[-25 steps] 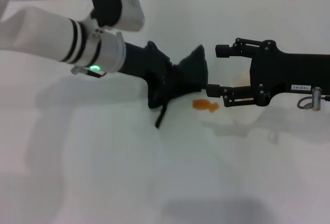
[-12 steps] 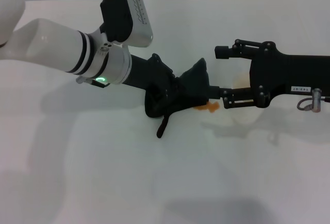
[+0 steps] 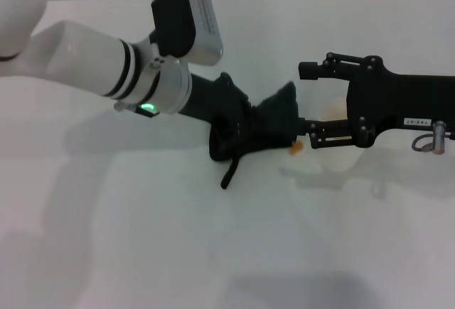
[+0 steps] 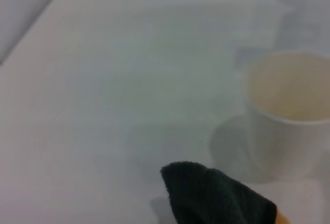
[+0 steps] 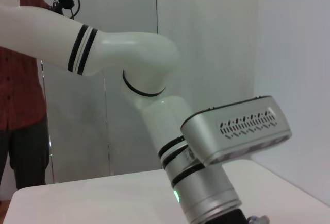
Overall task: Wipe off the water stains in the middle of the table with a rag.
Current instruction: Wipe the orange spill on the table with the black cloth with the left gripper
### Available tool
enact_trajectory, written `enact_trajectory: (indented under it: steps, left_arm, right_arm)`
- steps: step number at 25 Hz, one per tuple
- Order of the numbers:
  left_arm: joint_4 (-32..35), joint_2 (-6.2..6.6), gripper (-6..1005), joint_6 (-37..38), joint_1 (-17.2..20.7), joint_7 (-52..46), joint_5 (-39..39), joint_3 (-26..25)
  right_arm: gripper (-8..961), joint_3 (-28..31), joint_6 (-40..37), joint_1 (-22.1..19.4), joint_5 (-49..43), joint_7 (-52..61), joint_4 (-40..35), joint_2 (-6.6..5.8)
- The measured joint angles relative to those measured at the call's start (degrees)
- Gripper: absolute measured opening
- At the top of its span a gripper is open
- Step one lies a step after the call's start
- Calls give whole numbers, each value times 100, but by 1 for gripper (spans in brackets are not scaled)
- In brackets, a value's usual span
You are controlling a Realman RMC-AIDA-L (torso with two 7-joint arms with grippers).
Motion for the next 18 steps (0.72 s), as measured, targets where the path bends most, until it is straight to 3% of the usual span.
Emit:
enact_trajectory:
  steps: [8, 13, 18]
  left_arm:
    - [494, 57, 83, -195, 169, -12, 34, -45]
    - [419, 9, 83, -252, 92, 166, 37, 4]
    - [361, -16, 83, -321, 76, 289, -481, 510]
  right_arm:
    - [857, 3, -7, -49, 0, -2, -41, 0]
    - [857, 11, -5, -51, 11, -2, -48, 0]
    - [857, 11, -9, -56, 57, -2, -48, 0]
